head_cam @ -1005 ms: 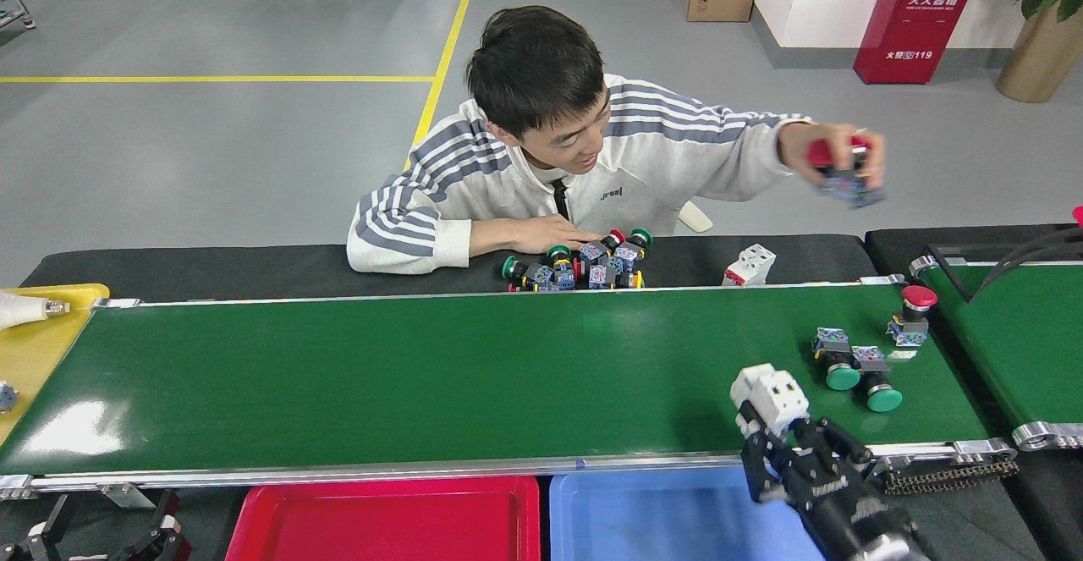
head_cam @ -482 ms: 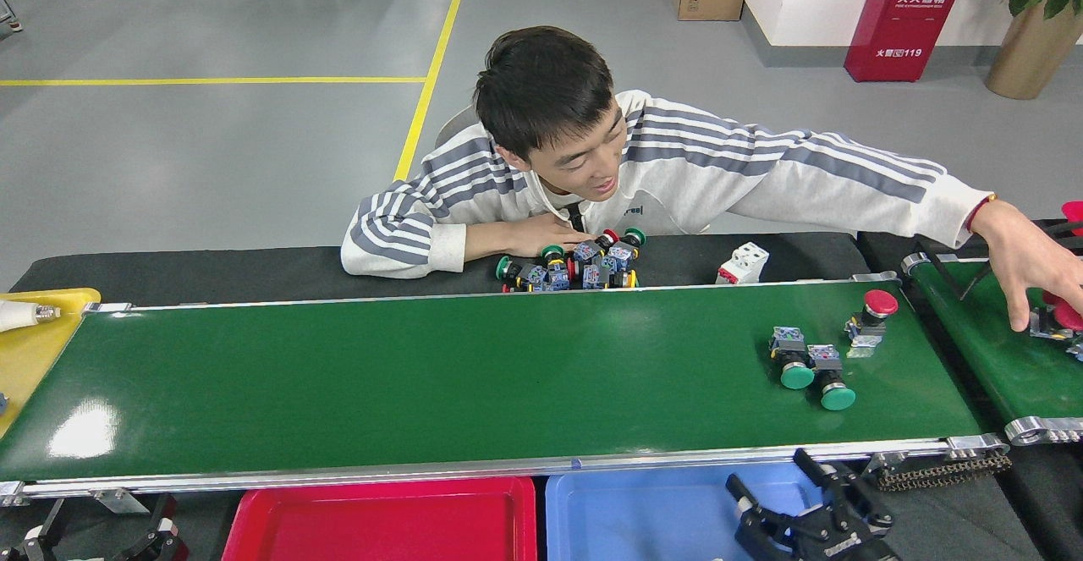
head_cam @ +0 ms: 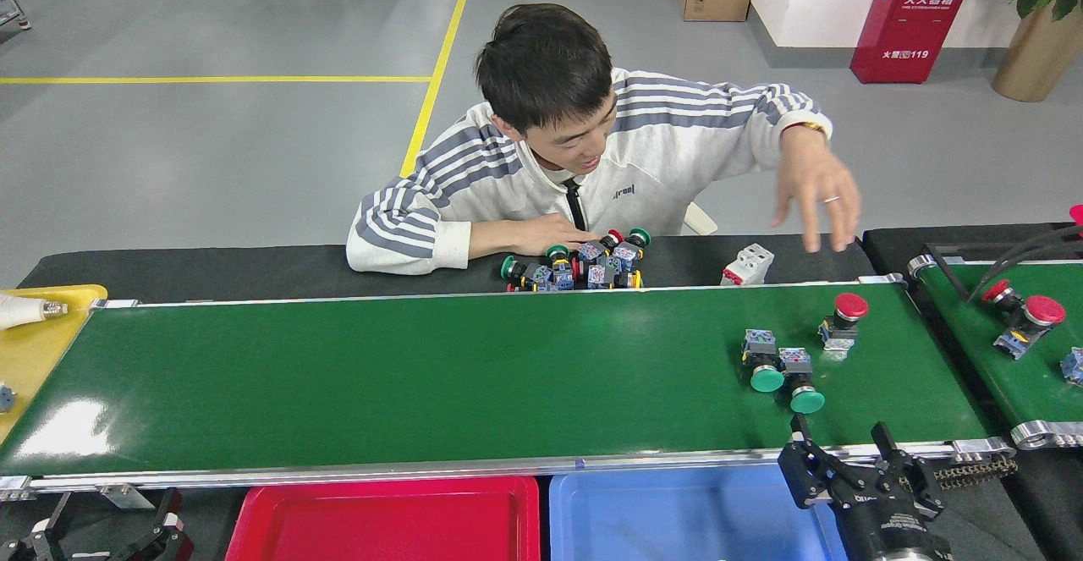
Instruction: Pick switch part from conveyor to tray
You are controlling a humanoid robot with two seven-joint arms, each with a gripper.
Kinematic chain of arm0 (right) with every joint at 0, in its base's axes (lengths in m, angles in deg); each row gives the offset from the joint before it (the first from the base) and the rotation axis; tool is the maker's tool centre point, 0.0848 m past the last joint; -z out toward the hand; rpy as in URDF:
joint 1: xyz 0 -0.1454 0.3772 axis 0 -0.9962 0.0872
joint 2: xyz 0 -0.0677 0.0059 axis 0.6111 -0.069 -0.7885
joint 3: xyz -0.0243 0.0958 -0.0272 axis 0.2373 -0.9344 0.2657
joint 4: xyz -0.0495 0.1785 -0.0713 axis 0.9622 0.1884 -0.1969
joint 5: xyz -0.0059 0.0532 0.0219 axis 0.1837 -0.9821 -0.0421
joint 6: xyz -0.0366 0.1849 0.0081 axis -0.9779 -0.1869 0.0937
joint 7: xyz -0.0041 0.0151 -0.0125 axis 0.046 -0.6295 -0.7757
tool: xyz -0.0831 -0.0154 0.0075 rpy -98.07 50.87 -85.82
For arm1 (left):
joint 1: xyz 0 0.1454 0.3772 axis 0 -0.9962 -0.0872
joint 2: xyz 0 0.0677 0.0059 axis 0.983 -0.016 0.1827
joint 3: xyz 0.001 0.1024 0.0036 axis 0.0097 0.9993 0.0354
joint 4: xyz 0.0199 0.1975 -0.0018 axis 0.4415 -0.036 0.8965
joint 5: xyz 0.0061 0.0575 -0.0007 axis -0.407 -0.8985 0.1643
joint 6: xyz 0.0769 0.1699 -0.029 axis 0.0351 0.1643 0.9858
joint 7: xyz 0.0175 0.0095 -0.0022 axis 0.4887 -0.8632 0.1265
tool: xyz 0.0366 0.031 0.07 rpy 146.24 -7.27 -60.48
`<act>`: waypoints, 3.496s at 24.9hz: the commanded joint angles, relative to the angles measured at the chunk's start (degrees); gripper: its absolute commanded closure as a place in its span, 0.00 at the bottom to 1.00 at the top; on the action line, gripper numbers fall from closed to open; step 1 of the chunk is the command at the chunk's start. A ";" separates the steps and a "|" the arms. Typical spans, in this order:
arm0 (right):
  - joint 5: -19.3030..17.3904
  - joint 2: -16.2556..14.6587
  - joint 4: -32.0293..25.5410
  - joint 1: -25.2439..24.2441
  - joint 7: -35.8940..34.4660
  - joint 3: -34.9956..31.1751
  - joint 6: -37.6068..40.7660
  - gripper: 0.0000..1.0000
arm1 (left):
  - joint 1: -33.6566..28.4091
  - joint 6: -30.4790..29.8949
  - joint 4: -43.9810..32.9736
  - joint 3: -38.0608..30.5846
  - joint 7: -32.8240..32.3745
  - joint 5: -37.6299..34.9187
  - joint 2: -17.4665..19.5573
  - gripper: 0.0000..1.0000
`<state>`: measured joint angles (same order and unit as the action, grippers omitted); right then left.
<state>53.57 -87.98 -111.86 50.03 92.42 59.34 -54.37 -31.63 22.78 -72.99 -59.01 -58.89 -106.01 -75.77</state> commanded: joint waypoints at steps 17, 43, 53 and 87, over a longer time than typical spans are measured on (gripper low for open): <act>6.28 11.38 20.02 18.12 6.25 5.41 4.34 0.00 | 2.69 -0.06 -0.59 2.56 0.11 -0.05 1.10 0.00; 9.97 13.58 7.81 13.90 6.42 12.62 23.41 0.96 | 2.07 -0.06 -1.38 3.53 0.11 0.03 1.36 0.00; 17.26 17.27 7.19 12.58 6.25 23.34 32.64 0.00 | 6.38 -5.24 -0.67 6.52 -0.07 0.47 1.45 0.00; 20.25 16.13 2.00 0.36 7.56 -1.27 1.44 0.01 | 6.20 -4.81 1.08 6.52 -0.15 0.21 1.19 0.00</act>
<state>73.52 -71.65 -110.01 49.22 99.42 57.58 -52.82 -25.99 17.80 -71.51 -52.33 -59.26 -105.80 -75.25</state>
